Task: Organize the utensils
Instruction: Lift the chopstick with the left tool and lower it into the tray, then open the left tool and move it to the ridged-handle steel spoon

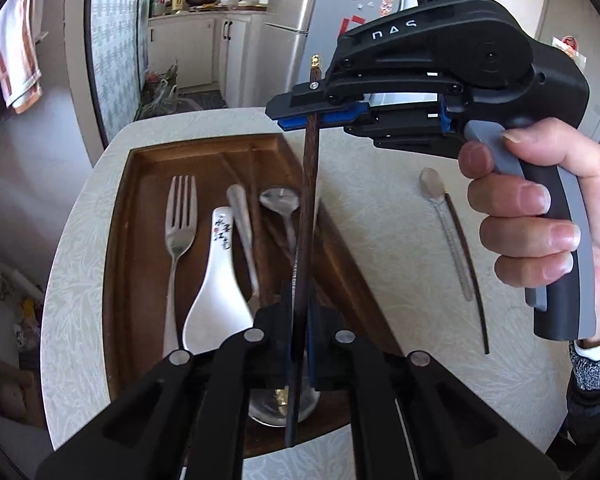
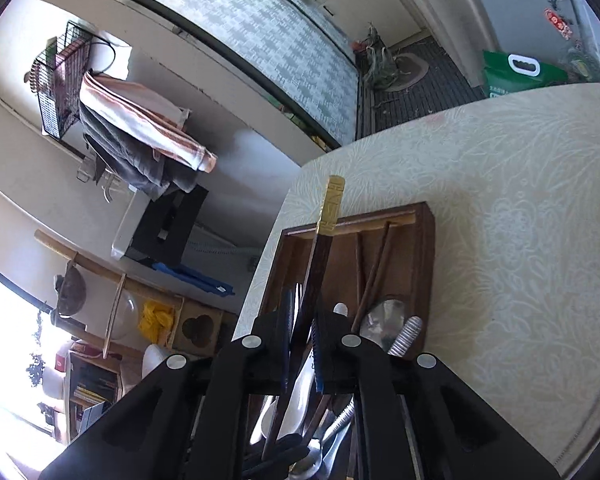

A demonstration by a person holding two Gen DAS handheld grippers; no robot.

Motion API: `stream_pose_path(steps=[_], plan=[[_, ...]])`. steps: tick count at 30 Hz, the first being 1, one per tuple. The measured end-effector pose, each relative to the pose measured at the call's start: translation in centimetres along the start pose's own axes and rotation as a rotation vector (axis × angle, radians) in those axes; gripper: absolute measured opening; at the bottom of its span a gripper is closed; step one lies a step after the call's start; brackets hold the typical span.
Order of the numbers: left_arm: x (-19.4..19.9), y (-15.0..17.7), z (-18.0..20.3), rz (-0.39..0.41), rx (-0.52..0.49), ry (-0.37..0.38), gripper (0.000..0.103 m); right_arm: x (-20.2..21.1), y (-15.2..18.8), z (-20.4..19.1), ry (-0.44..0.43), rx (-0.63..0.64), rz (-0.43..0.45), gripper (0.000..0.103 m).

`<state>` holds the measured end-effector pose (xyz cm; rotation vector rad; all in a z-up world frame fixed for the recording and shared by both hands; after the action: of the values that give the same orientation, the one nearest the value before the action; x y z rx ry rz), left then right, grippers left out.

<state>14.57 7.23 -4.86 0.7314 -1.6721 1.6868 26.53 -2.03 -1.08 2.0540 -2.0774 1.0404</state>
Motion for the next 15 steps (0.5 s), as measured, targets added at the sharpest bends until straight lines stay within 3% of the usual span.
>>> stream_pose_path(steps=[2, 6, 8, 12, 15], plan=[[-1.0, -0.1, -0.7, -0.017, 0.011, -0.016, 0.006, -1.8, 0.5, 0.4, 0.019, -0.01, -0.047, 0.017], [-2.0, 0.4, -1.1, -0.026, 0.03, -0.027, 0.006, -3.4, 1.1, 0.5, 0.037, 0.0, -0.077, 0.045], [-2.2, 0.3, -1.0, -0.023, 0.03, -0.043, 0.006, -3.6, 1.2, 0.5, 0.042, 0.007, -0.087, 0.047], [-2.2, 0.1, -1.0, -0.013, 0.037, -0.07, 0.006, -3.3, 1.4, 0.0, 0.041, 0.023, -0.094, 0.063], [-2.1, 0.1, -0.8, -0.01, 0.045, -0.08, 0.006, -2.6, 1.5, -0.3, 0.038, 0.027, -0.087, 0.065]])
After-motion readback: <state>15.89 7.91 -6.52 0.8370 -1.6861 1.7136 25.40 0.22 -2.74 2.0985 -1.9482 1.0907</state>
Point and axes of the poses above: each gripper's, at about its wrist camera, not at the fingertips, and x roughly against the way its jaws point, z to its right, y to its underside, the point moved 5 cm from there along -x, roughly the way its jaws point, and after that the axes turned 10 degrees about -y, right-handed, at the moved point
